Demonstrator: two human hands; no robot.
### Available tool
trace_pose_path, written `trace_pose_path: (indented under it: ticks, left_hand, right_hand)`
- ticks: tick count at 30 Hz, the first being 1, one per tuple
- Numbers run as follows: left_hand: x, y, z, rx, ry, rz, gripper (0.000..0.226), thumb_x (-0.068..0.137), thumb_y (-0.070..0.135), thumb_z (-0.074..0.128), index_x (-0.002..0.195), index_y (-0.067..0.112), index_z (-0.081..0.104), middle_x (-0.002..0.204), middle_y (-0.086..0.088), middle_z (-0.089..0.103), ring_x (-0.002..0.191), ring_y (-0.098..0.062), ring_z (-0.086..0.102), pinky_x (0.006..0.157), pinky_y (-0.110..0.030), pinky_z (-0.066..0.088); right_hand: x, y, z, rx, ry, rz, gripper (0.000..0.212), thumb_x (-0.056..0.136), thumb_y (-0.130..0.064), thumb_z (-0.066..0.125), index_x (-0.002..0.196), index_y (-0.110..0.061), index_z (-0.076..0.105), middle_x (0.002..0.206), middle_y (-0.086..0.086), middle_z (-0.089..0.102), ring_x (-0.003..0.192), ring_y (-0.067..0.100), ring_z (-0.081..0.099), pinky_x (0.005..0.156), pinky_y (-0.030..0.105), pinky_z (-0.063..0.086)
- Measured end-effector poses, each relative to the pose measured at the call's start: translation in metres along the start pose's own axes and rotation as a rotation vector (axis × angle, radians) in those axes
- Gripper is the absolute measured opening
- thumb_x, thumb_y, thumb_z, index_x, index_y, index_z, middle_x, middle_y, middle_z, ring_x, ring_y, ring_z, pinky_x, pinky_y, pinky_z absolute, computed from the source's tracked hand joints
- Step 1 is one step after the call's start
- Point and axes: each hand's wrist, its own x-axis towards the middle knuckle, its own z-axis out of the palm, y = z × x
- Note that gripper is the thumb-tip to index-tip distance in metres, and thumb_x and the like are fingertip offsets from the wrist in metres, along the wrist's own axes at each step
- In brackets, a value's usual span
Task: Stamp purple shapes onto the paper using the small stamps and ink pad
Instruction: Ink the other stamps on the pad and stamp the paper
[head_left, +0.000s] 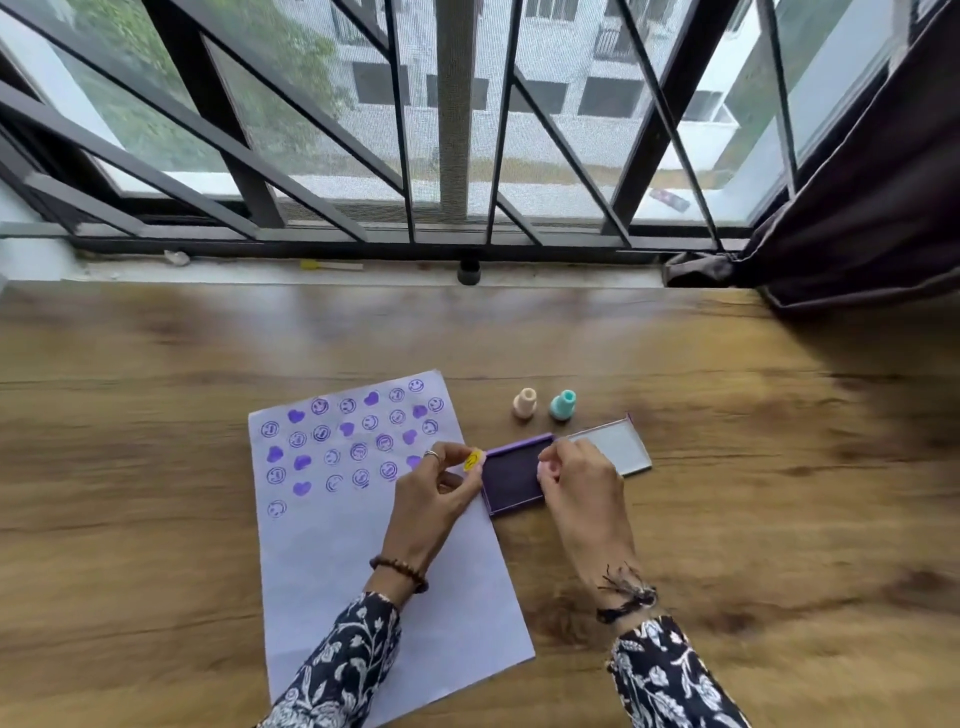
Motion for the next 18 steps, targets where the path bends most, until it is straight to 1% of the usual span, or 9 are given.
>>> trace_pose_path:
  ticks: [4, 6, 8, 10, 11, 12, 14, 16, 18]
  left_hand:
    - [0.004, -0.002, 0.008, 0.012, -0.026, -0.028, 0.008, 0.083, 0.023, 0.064, 0.088, 0.017, 0.061, 0.09, -0.005, 0.069, 0.073, -0.024, 0.065, 0.069, -0.035, 0.055]
    - [0.007, -0.005, 0.011, 0.027, -0.037, -0.026, 0.012, 0.083, 0.022, 0.063, 0.092, 0.014, 0.061, 0.091, -0.004, 0.068, 0.075, -0.022, 0.065, 0.07, -0.029, 0.054]
    - [0.008, -0.006, 0.014, 0.02, 0.016, -0.011, 0.012, 0.084, 0.022, 0.062, 0.094, 0.015, 0.06, 0.092, 0.0, 0.067, 0.076, -0.011, 0.065, 0.069, -0.016, 0.051]
    - [0.001, -0.005, 0.008, -0.009, 0.131, 0.025, 0.009, 0.085, 0.022, 0.06, 0.093, 0.017, 0.059, 0.091, 0.004, 0.066, 0.077, 0.001, 0.063, 0.066, -0.007, 0.048]
    - [-0.004, -0.006, 0.001, -0.017, 0.184, 0.044, 0.008, 0.085, 0.021, 0.059, 0.092, 0.018, 0.058, 0.091, 0.003, 0.066, 0.078, 0.002, 0.063, 0.068, -0.008, 0.048]
    - [-0.008, -0.009, -0.006, -0.022, 0.222, 0.058, 0.006, 0.086, 0.02, 0.058, 0.092, 0.019, 0.056, 0.093, 0.001, 0.066, 0.081, -0.001, 0.063, 0.071, -0.012, 0.048]
    - [-0.014, -0.015, -0.02, -0.018, 0.238, 0.075, 0.005, 0.09, 0.018, 0.053, 0.092, 0.022, 0.052, 0.099, -0.003, 0.066, 0.09, -0.012, 0.062, 0.076, -0.022, 0.046]
    - [-0.017, -0.02, -0.03, -0.012, 0.203, 0.065, 0.01, 0.092, 0.021, 0.048, 0.088, 0.03, 0.048, 0.101, 0.001, 0.064, 0.094, -0.011, 0.059, 0.078, -0.022, 0.042]
    - [-0.017, -0.021, -0.035, -0.003, 0.146, 0.019, 0.005, 0.09, 0.033, 0.046, 0.086, 0.03, 0.046, 0.099, 0.004, 0.064, 0.091, -0.012, 0.058, 0.076, -0.021, 0.041]
  right_hand:
    - [0.026, 0.007, -0.008, -0.01, -0.16, 0.132, 0.017, 0.081, -0.007, 0.056, 0.087, -0.01, 0.072, 0.097, 0.011, 0.072, 0.094, 0.026, 0.064, 0.081, 0.028, 0.048]
    - [0.036, 0.009, -0.009, -0.024, -0.246, 0.153, 0.017, 0.077, -0.005, 0.059, 0.084, -0.009, 0.073, 0.097, 0.014, 0.072, 0.093, 0.029, 0.064, 0.081, 0.028, 0.05]
    - [0.042, 0.013, -0.011, 0.003, -0.303, 0.19, 0.014, 0.072, -0.003, 0.064, 0.08, -0.008, 0.074, 0.095, 0.016, 0.072, 0.092, 0.03, 0.065, 0.082, 0.031, 0.054]
    - [0.038, 0.016, -0.016, 0.086, -0.296, 0.238, 0.011, 0.07, -0.002, 0.067, 0.078, -0.005, 0.074, 0.094, 0.018, 0.072, 0.092, 0.031, 0.065, 0.085, 0.037, 0.055]
    - [0.033, 0.015, -0.017, 0.111, -0.271, 0.256, 0.01, 0.071, -0.002, 0.066, 0.079, -0.004, 0.073, 0.094, 0.018, 0.071, 0.093, 0.031, 0.065, 0.084, 0.038, 0.055]
    - [0.028, 0.014, -0.016, 0.107, -0.243, 0.27, 0.01, 0.073, -0.004, 0.065, 0.081, -0.004, 0.071, 0.095, 0.018, 0.071, 0.092, 0.032, 0.064, 0.082, 0.036, 0.054]
    - [0.019, 0.005, -0.013, 0.085, -0.182, 0.281, 0.012, 0.078, -0.01, 0.061, 0.085, -0.003, 0.067, 0.092, 0.016, 0.068, 0.089, 0.032, 0.062, 0.071, 0.031, 0.046]
    - [0.014, -0.013, -0.006, 0.151, -0.157, 0.248, 0.011, 0.079, -0.013, 0.058, 0.079, -0.003, 0.063, 0.081, 0.012, 0.063, 0.08, 0.03, 0.059, 0.065, 0.028, 0.037]
    - [0.011, -0.036, 0.005, 0.244, -0.172, 0.178, 0.012, 0.078, -0.013, 0.057, 0.066, -0.01, 0.058, 0.073, 0.009, 0.057, 0.071, 0.027, 0.053, 0.062, 0.027, 0.034]
